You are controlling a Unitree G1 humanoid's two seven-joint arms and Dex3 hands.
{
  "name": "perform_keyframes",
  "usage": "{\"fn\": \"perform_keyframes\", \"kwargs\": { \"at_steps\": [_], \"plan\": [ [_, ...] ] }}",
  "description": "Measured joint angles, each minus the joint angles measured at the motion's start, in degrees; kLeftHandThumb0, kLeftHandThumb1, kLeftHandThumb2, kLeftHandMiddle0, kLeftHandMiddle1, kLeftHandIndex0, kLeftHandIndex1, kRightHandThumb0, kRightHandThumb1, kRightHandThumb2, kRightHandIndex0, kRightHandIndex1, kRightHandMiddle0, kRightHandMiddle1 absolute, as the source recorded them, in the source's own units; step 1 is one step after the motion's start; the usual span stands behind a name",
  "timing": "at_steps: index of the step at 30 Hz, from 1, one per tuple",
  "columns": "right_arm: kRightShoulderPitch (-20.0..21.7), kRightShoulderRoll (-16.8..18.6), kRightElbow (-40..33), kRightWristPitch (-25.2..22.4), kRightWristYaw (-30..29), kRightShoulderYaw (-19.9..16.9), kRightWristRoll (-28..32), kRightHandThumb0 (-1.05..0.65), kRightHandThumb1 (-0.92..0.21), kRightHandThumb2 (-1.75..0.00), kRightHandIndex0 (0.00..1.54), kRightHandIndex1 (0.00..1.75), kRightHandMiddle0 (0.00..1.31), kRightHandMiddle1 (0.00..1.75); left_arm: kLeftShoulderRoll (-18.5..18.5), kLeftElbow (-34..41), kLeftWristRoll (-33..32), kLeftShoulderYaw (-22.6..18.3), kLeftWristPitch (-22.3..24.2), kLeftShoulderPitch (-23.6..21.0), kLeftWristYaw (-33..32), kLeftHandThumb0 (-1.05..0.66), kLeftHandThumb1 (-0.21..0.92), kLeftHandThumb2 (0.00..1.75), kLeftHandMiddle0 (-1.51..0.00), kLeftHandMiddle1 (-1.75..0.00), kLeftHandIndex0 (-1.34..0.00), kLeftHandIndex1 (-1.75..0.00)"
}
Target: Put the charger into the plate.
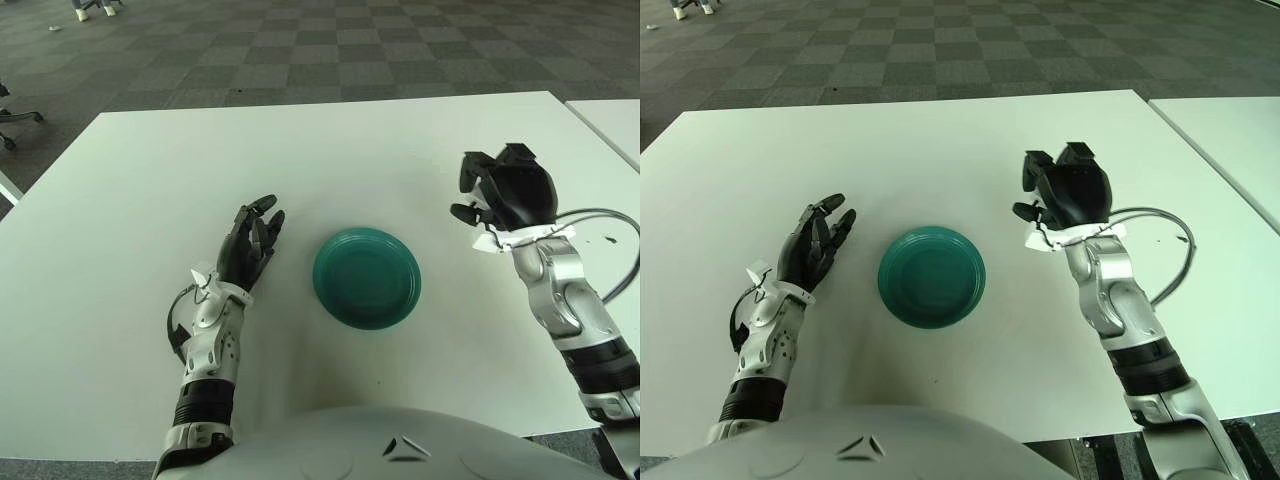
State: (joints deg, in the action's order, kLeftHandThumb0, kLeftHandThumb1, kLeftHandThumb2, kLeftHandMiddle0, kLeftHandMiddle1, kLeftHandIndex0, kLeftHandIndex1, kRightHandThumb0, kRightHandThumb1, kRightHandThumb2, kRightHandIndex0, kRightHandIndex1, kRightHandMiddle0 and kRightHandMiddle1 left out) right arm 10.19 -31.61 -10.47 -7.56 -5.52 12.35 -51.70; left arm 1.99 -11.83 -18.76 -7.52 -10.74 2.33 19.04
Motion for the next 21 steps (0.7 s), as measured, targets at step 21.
{"fn": "perform_keyframes", "kwargs": {
  "at_steps": [21],
  "plan": [
    [3.2,4.03,-0.91,12.3,3.91,9.15,-3.52,-0.45,-0.42,-1.19,1.24,1.75,0.53,1.75,0.9,-0.24,1.25,0.83,-2.13,0.46,-0.22,-0.85,0.92,0.59,-0.42,-0.01,-0.27,-1.1]
  ]
}}
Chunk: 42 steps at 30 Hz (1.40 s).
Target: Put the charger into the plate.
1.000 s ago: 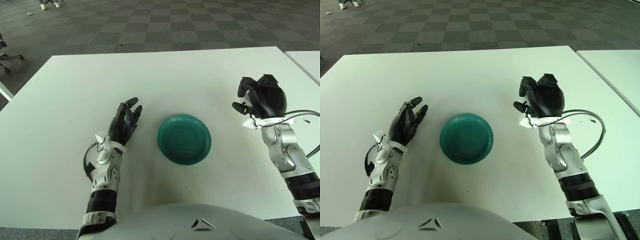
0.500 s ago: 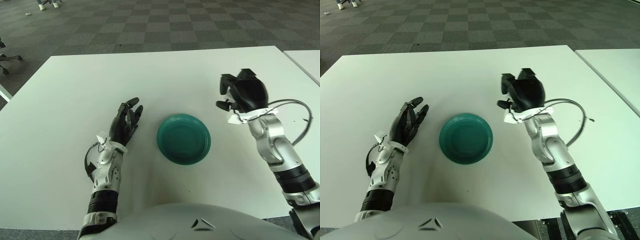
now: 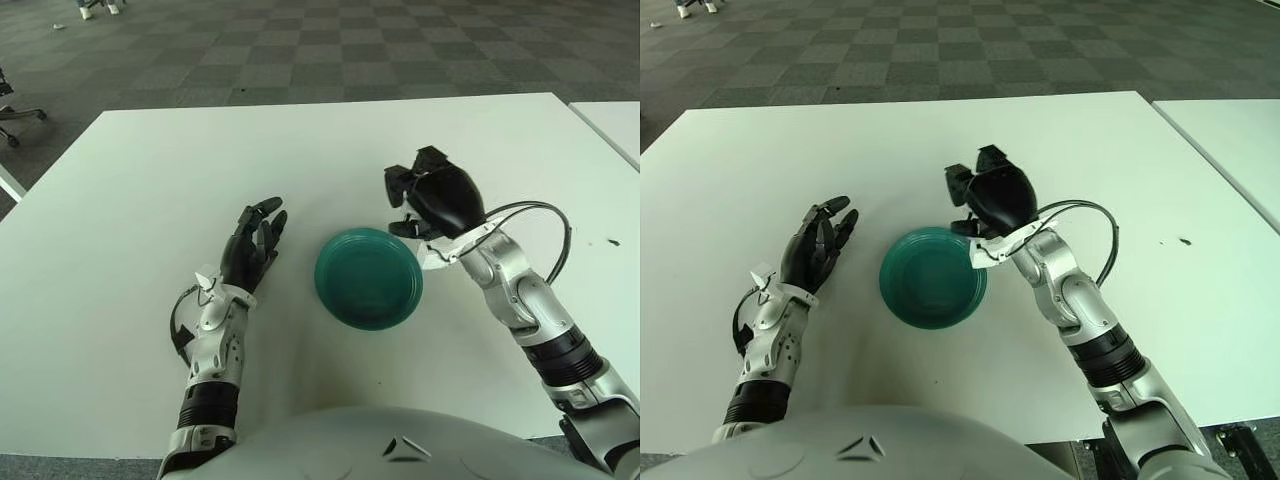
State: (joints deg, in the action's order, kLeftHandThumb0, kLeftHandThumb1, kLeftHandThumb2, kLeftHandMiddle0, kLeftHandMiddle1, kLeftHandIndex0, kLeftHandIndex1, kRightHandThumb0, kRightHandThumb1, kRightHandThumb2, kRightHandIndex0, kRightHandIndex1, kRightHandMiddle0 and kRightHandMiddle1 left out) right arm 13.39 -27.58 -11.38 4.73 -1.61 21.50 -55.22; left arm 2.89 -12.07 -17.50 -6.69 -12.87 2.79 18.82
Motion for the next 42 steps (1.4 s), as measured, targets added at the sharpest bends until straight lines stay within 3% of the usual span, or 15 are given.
{"fn": "perform_keyframes", "kwargs": {
  "at_steps": [10,21,42],
  "plan": [
    [1.96,2.37,1.95,4.03,1.42,3.58,-0.24,-0.43,-0.48,-1.11,1.23,1.75,0.48,1.75,0.87,1.84,0.16,0.8,-0.12,1.75,-0.13,-0.85,0.92,0.59,-0.42,-0.01,-0.27,-1.1],
    [-3.97,4.61,-4.85,6.85,5.28,9.69,-3.2,-0.42,-0.52,-1.04,1.19,1.75,0.47,1.72,1.27,3.86,0.27,1.83,-0.06,3.65,-0.7,-0.85,0.92,0.59,-0.42,-0.01,-0.27,-1.09],
    [-5.92,4.4,-7.63,7.97,7.61,7.52,-4.0,-0.42,-0.52,-1.03,1.19,1.75,0.47,1.71,1.62,5.76,0.79,3.55,0.07,5.38,-2.01,-0.85,0.92,0.59,-0.43,-0.01,-0.27,-1.09]
  ]
}}
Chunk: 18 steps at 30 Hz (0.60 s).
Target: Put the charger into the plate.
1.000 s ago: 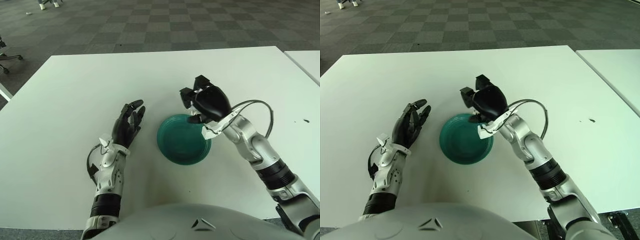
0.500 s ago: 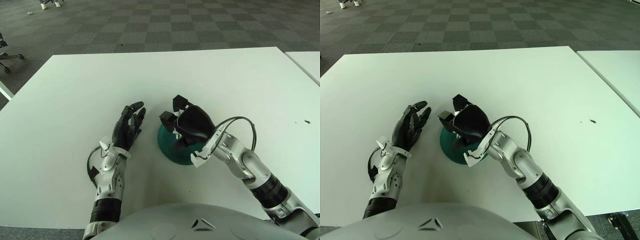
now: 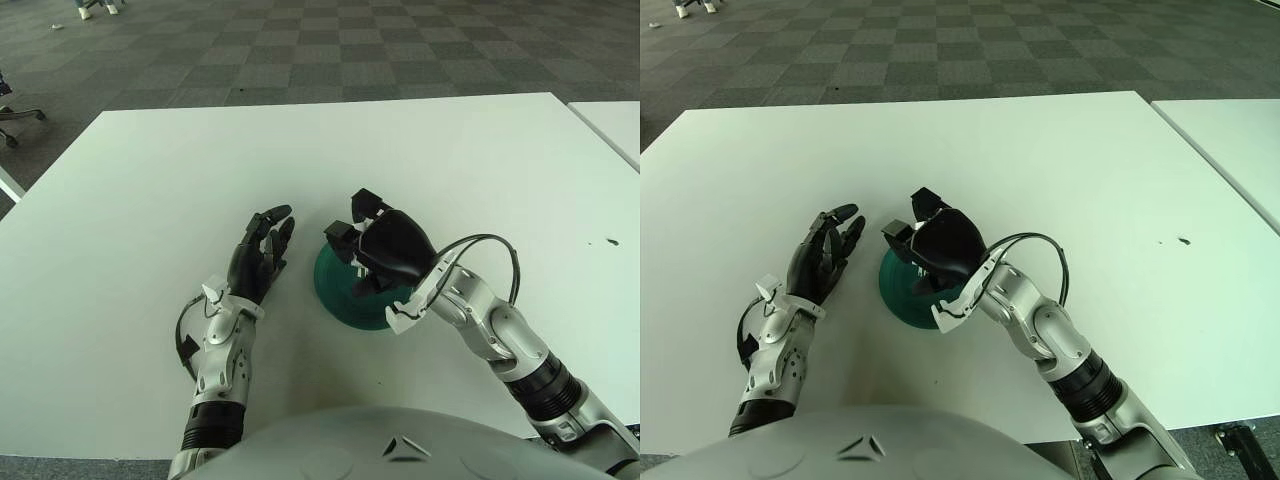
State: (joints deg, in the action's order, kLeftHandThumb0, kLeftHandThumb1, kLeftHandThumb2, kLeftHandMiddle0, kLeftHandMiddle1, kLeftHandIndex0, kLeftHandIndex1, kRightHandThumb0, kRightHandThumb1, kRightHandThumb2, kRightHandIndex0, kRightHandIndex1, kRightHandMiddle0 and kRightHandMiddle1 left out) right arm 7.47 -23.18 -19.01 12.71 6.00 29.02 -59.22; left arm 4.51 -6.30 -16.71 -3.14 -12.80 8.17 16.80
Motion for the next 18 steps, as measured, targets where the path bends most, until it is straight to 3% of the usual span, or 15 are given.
{"fn": "perform_keyframes", "kwargs": {
  "at_steps": [18],
  "plan": [
    [-1.24,-0.05,-0.41,1.18,0.52,-1.24,0.0,-0.42,-0.52,-1.03,1.19,1.75,0.47,1.71,0.14,0.41,0.19,0.89,0.0,0.33,-0.74,-0.85,0.92,0.59,-0.43,-0.01,-0.27,-1.09]
  ]
}}
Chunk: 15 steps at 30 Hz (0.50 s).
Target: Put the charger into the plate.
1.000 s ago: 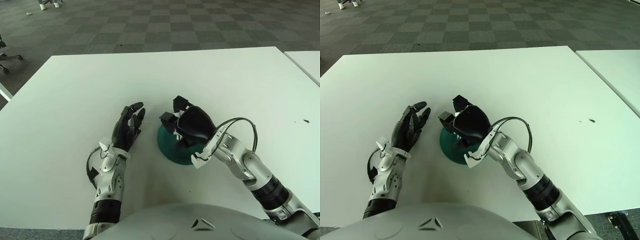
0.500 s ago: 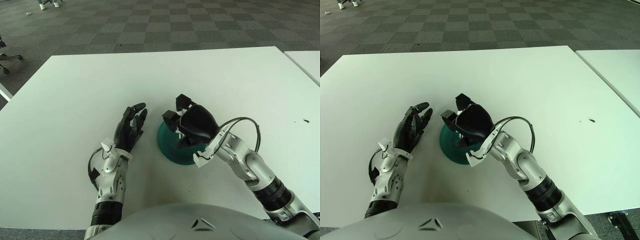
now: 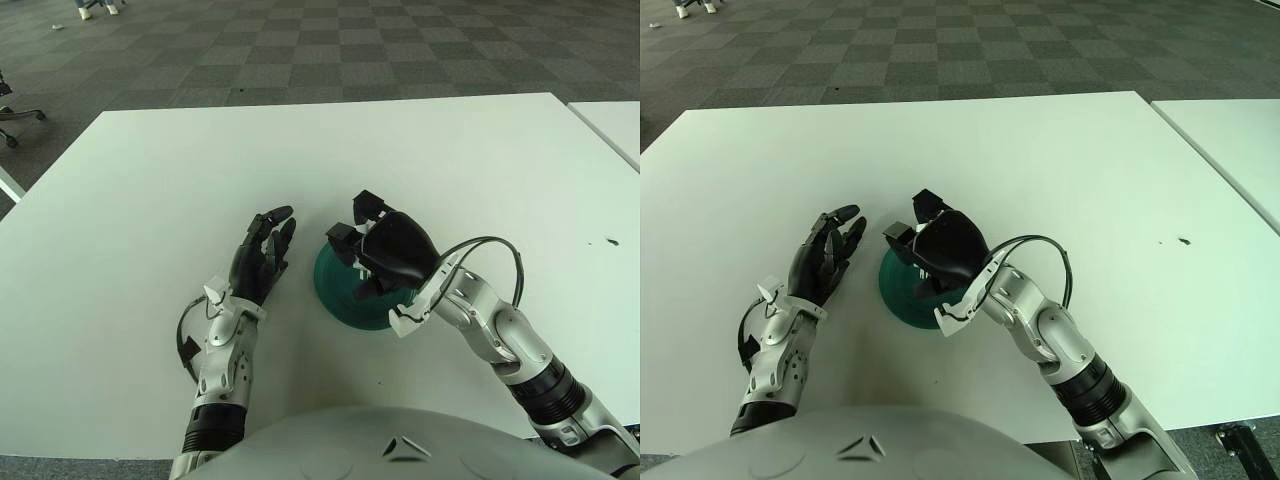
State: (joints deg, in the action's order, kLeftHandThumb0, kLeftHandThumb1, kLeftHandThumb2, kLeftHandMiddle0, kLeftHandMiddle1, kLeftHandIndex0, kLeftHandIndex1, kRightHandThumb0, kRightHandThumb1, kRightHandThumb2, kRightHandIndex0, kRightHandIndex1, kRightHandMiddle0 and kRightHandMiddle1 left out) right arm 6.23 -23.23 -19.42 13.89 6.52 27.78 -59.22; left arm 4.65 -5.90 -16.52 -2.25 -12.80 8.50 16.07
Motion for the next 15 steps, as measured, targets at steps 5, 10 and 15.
{"fn": "perform_keyframes", "kwargs": {
  "at_steps": [5,10,15],
  "plan": [
    [-0.29,0.0,-0.19,0.19,0.06,-0.21,0.0,-0.42,-0.52,-1.03,1.19,1.75,0.47,1.71,0.01,0.19,0.0,0.09,0.0,0.19,-0.09,-0.85,0.92,0.59,-0.43,-0.01,-0.27,-1.09],
    [-0.4,0.0,-0.61,0.42,0.19,-0.38,0.0,-0.42,-0.52,-1.03,1.19,1.75,0.47,1.71,0.03,0.47,0.02,0.3,0.0,0.48,-0.21,-0.85,0.92,0.59,-0.43,-0.01,-0.27,-1.09],
    [-0.49,-0.01,-0.82,0.56,0.21,-0.55,0.0,-0.42,-0.52,-1.03,1.19,1.75,0.47,1.71,0.03,0.74,0.04,0.5,0.0,0.74,-0.31,-0.85,0.92,0.59,-0.43,-0.01,-0.27,-1.09]
  ]
}}
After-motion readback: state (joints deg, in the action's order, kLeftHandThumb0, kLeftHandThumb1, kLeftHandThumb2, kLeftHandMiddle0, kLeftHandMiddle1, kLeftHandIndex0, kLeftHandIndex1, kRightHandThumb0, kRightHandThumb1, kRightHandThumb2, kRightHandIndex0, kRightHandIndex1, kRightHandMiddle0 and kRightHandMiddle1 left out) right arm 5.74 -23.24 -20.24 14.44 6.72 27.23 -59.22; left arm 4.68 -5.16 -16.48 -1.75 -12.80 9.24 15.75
